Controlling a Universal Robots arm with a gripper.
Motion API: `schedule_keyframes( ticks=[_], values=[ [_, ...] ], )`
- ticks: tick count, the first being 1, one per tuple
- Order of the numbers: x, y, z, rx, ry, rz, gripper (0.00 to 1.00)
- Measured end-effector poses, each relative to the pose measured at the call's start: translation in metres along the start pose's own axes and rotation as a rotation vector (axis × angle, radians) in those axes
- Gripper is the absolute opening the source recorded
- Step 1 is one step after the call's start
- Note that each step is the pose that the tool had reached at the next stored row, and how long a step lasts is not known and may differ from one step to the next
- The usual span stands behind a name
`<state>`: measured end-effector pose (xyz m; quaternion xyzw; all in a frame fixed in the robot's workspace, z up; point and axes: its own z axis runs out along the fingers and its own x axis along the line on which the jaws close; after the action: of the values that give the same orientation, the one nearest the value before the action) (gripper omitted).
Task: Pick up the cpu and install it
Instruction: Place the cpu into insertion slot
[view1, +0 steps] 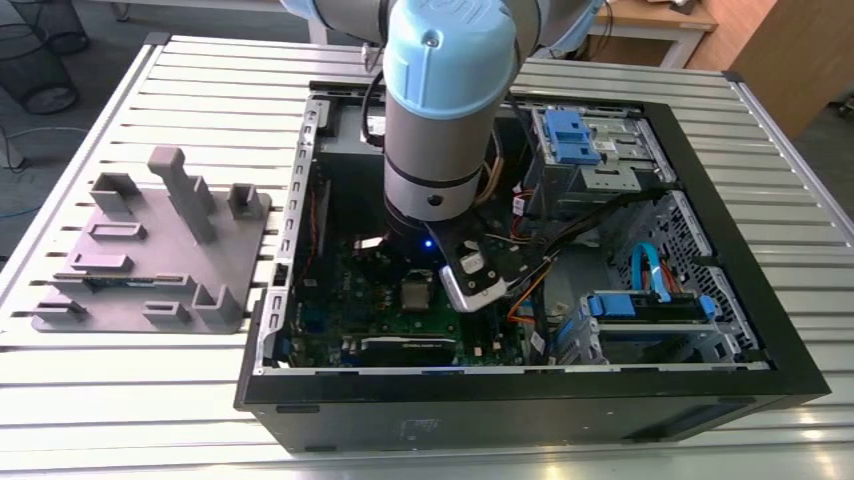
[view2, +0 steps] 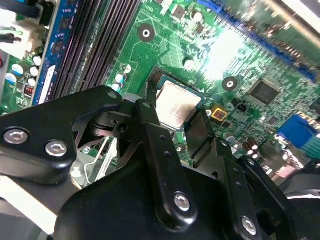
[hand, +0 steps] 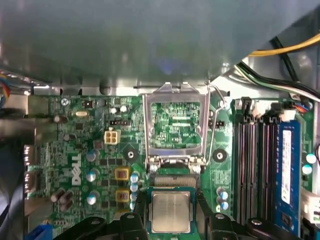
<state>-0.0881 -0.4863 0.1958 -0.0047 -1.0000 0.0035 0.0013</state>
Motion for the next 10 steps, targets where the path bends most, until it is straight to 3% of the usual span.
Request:
schedule_keyframes(
  ticks=[3,10],
  values=[
    [0.0,0.0037,0.0023,-0.0002,-0.0001,0.0,0.47],
    [-0.0026,0.004,0.0055,0.001,0.0,0.0,0.47]
  ],
)
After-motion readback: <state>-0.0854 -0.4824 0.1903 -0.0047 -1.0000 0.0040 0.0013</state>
